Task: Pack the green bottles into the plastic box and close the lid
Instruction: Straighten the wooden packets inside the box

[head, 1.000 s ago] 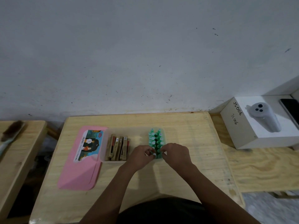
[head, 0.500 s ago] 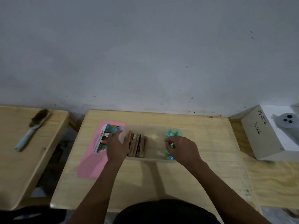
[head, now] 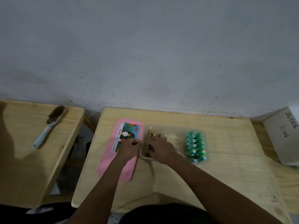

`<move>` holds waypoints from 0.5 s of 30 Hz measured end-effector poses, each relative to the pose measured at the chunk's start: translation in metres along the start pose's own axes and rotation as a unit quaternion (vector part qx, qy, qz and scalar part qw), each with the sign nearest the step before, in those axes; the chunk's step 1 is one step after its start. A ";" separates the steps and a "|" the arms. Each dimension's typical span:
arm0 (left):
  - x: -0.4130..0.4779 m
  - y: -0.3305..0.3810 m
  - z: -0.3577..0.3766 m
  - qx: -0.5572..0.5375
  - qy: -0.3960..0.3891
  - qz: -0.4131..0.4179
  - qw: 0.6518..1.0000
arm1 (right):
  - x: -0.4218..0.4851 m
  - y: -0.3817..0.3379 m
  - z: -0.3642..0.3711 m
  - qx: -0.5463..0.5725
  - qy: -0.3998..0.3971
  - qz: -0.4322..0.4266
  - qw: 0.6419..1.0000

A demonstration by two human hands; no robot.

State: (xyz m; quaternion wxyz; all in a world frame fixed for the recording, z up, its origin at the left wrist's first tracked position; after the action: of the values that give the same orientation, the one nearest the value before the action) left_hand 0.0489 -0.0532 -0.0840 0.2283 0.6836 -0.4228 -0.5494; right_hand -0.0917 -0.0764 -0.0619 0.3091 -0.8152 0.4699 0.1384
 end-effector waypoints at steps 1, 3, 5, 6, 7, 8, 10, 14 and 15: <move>0.001 0.000 -0.001 -0.008 -0.006 -0.001 1.000 | 0.004 -0.001 0.003 -0.019 -0.008 0.003 1.000; 0.001 0.000 -0.002 -0.025 -0.019 -0.004 1.000 | 0.008 0.000 0.005 -0.058 -0.008 0.021 0.998; 0.002 -0.001 -0.002 -0.039 -0.031 -0.006 0.999 | 0.009 0.005 0.001 -0.090 0.009 0.049 0.995; 0.002 -0.002 -0.002 -0.042 -0.034 -0.008 0.999 | 0.008 0.007 -0.002 -0.098 0.019 0.061 0.993; 0.002 -0.002 -0.002 -0.042 -0.036 -0.007 0.998 | 0.007 0.009 -0.005 -0.101 0.026 0.069 0.992; 0.002 -0.002 -0.002 -0.042 -0.037 -0.003 0.998 | 0.007 0.010 -0.008 -0.102 0.032 0.072 0.992; 0.002 -0.002 -0.001 -0.038 -0.036 0.001 0.999 | 0.008 0.005 -0.014 -0.107 0.043 0.060 0.991; 0.000 -0.001 0.000 -0.041 -0.018 0.009 0.999 | 0.019 -0.007 -0.012 -0.092 0.027 0.052 0.994; -0.002 0.000 -0.001 -0.038 -0.013 0.013 0.999 | 0.023 -0.009 -0.010 -0.091 0.022 0.060 0.994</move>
State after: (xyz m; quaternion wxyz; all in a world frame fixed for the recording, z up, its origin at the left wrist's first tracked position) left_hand 0.0494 -0.0521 -0.0827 0.2553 0.6616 -0.4133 -0.5713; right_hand -0.0732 -0.0948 -0.0628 0.2142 -0.8134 0.5098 0.1806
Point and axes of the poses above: each hand's wrist, its own x-axis towards the middle knuckle, its own z-axis out of the palm, y = z × x, the point moved 7 cm from there along x, towards the middle knuckle, and after that the axes turned 11 degrees about -y, right-handed, at the moved point
